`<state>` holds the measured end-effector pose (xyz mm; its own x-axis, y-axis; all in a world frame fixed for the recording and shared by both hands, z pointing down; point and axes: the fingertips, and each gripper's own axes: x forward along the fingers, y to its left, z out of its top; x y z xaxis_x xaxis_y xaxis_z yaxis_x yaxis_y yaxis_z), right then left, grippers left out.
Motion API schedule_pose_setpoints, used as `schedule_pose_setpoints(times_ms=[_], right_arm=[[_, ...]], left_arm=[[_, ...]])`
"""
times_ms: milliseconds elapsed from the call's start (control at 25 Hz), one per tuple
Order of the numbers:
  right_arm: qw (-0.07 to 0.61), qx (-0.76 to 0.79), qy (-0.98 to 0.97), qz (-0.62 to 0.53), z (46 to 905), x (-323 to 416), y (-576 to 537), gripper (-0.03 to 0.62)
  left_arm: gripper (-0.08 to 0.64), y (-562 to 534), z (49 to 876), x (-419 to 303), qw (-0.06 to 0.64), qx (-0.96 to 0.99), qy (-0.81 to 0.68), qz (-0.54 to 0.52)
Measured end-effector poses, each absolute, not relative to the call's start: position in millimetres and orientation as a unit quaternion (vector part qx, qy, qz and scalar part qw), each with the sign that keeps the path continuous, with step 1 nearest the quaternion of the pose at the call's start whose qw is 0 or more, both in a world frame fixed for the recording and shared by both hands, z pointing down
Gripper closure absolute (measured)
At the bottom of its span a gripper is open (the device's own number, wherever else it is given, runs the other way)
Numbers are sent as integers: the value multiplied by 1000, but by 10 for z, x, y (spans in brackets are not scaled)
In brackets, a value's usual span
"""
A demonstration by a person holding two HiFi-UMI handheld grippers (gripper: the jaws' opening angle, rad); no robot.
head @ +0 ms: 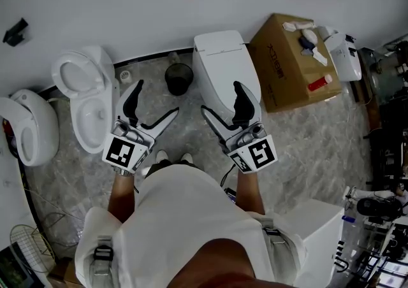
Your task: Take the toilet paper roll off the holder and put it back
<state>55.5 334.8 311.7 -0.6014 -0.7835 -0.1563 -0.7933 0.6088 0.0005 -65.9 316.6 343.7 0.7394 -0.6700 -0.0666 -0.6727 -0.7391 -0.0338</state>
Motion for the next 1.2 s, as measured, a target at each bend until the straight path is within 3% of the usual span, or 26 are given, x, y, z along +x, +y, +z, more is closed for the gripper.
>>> schedule_pose_setpoints(times_ms=[40, 80, 120, 280, 400, 560, 1200], right_arm=[[64, -441, 894, 40, 3135, 539, 3341, 121], [56, -441, 895, 44, 3157, 526, 3334, 91], [49, -440, 895, 47, 3177, 519, 3329, 79], [51, -440, 896, 43, 3185, 540, 3313, 80], [57, -438, 896, 42, 3169, 550, 3298, 95], [55, -429, 901, 43, 3170, 552, 3281, 106], [51, -417, 907, 33, 3327, 876, 3011, 170]], left_arm=[[69, 3150, 3433, -672, 30, -929, 367, 27], [25, 3136, 3434, -684, 33, -926, 374, 26], [-10, 3124, 3438, -698, 34, -924, 380, 26], [-15, 3119, 3443, -739, 29, -922, 386, 27], [12, 3141, 3442, -726, 30, -924, 381, 26], [127, 3178, 3413, -696, 37, -925, 377, 28], [162, 2888, 3560, -527, 26, -911, 411, 19]])
